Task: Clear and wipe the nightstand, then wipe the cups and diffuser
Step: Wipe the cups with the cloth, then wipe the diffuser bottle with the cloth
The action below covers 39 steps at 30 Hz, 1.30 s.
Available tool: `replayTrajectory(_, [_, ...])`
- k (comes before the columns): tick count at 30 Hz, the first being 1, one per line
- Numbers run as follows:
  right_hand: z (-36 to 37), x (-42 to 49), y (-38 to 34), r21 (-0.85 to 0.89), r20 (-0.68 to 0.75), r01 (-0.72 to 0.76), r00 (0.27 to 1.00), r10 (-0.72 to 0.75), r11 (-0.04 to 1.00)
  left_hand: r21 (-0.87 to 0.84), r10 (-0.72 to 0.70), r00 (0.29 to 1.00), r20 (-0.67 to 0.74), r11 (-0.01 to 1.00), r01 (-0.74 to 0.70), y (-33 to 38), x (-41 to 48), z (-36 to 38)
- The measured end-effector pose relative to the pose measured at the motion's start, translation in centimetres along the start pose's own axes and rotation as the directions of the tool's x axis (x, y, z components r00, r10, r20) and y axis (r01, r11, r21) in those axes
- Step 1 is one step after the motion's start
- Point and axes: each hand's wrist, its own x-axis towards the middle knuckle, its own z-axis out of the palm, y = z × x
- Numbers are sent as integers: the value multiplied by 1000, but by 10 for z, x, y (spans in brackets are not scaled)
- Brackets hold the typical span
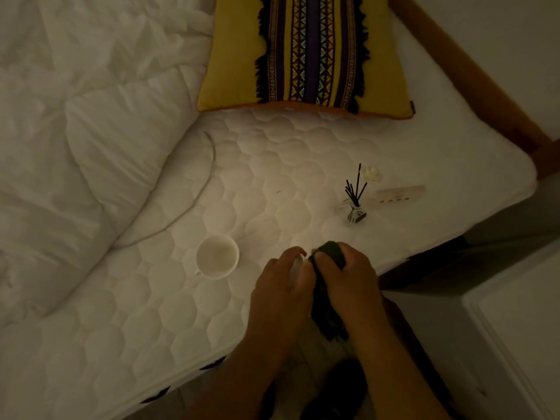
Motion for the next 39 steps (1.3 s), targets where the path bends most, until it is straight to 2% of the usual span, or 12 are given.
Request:
replayTrajectory(5, [15, 42, 39, -79, 27, -122, 992, 124, 989, 234, 128, 977, 169, 958, -166, -18, 5, -3])
replayTrajectory(8, [14, 52, 67, -146, -9, -153, 988, 154, 977, 378, 221, 966, 131, 890, -255, -24, 31, -9])
replayTrajectory(13, [2, 50, 93, 134, -9, -195, 980, 198, 972, 508, 291, 953, 89, 809, -295, -33, 83, -14])
replayTrajectory(15, [-4, 49, 95, 192, -23, -163, 985, 171, 968, 563, 247, 962, 114, 782, -268, -39, 97, -9])
replayTrajectory(18, [-13, 49, 97, 232, -92, -105, 987, 129, 967, 656, 84, 985, 148, 737, -161, -49, 106, 0])
replayTrajectory(21, [-27, 50, 98, 255, -130, -76, 985, 112, 964, 759, 6, 997, 81, 647, -66, -51, 110, 11])
replayTrajectory(25, [-49, 50, 102, 296, -148, -58, 983, 106, 953, 846, 130, 990, 53, 521, -114, -35, 115, 34])
replayTrajectory(28, [-64, 49, 109, 335, -167, -57, 979, 119, 940, 728, 205, 973, 105, 651, -216, -17, 123, 64])
replayTrajectory(32, [-75, 47, 128, 445, -194, -72, 965, 175, 893, 345, 160, 983, 94, 921, -183, -2, 138, 109])
replayTrajectory(34, [-73, 47, 137, 484, -207, -89, 955, 213, 871, 253, 150, 988, 29, 955, -152, 2, 143, 128])
replayTrajectory(37, [-68, 49, 148, 526, -213, -106, 944, 252, 844, 305, 162, 985, -62, 943, -136, 2, 153, 143])
replayTrajectory(39, [-67, 50, 153, 528, -208, -113, 944, 257, 842, 211, 154, 978, -141, 970, -122, 4, 155, 146])
